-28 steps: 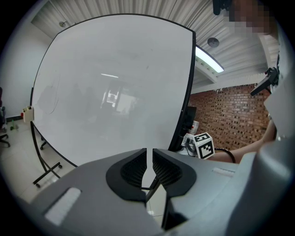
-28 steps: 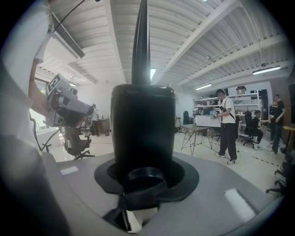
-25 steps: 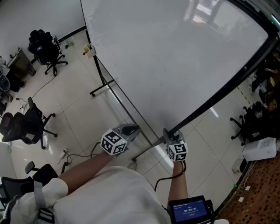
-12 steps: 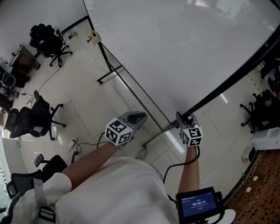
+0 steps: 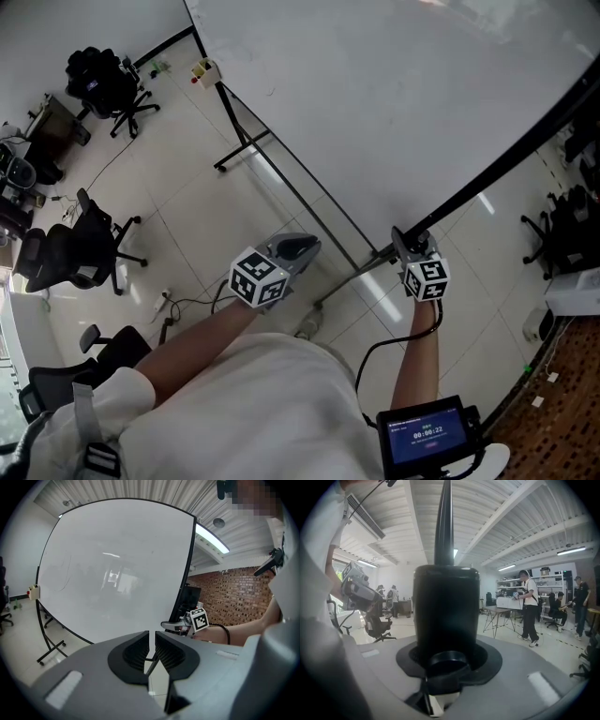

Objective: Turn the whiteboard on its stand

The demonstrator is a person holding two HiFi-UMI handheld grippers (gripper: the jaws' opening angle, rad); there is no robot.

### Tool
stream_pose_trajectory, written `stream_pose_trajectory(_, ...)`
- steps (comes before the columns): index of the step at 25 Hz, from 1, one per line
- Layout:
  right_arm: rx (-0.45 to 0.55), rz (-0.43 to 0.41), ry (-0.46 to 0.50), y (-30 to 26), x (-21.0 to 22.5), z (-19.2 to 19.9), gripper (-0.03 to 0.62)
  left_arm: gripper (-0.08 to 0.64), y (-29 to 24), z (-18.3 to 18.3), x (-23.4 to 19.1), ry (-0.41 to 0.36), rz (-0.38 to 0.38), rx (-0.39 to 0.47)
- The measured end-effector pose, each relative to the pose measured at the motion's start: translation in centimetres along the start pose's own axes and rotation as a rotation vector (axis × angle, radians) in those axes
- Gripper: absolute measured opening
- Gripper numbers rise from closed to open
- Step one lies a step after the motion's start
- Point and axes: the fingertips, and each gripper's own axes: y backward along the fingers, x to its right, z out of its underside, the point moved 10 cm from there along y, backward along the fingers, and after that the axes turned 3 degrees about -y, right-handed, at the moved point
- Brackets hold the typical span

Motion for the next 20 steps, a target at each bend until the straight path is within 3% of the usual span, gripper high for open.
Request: stream_pose_trajectory(20,-0.01,-0.007,0.005,2.5,2.1,0.8,0.147,0.06,1.7,0.0,0.0,-0.005,-0.013,0.015)
